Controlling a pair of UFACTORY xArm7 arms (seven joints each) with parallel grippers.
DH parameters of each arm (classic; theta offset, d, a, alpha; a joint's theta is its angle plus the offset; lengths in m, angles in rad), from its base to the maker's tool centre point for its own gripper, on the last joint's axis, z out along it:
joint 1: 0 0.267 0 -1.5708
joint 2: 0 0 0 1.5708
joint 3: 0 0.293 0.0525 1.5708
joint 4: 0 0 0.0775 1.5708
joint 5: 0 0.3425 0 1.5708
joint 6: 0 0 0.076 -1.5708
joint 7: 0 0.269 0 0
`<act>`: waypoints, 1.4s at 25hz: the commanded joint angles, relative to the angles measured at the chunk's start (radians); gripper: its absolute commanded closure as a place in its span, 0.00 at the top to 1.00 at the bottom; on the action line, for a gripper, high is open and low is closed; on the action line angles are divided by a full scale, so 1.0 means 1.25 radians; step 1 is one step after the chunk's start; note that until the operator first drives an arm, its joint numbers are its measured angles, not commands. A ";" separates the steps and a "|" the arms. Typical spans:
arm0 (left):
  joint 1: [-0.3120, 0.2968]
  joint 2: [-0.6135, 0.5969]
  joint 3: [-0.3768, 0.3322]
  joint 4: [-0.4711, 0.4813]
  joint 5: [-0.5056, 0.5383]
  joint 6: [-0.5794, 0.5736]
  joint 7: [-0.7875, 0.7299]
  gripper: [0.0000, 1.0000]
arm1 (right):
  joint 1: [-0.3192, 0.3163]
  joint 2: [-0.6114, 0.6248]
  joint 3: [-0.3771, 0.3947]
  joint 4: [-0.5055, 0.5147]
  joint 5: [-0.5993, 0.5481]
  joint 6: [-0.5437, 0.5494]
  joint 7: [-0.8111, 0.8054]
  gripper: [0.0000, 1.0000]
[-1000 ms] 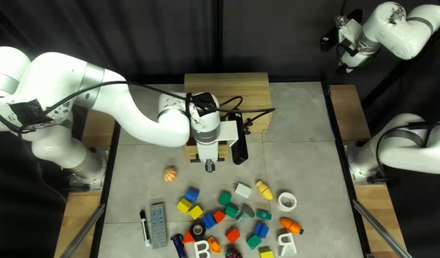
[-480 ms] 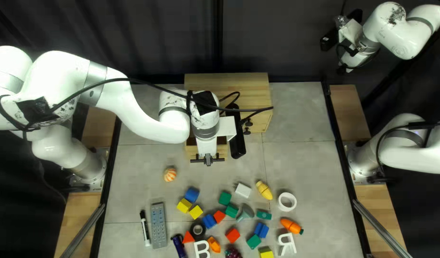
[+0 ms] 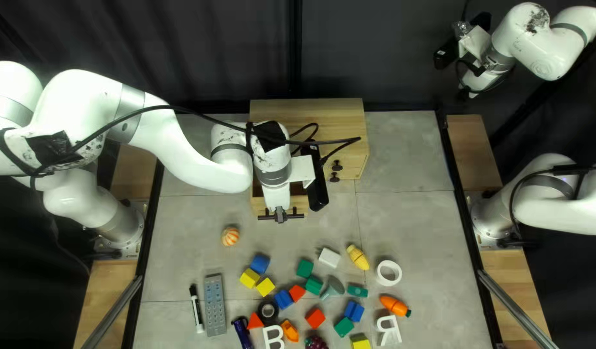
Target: Open drawers and place objects into drawer and close
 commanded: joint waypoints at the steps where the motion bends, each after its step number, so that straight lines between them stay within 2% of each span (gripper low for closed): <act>1: -0.002 0.000 -0.002 0.003 -0.011 0.004 0.007 1.00 | 0.000 0.000 0.000 0.000 0.000 0.000 0.000 1.00; 35: -0.025 -0.010 -0.026 0.007 -0.032 0.033 -0.015 1.00 | 0.000 0.000 0.000 0.000 0.000 0.000 0.000 1.00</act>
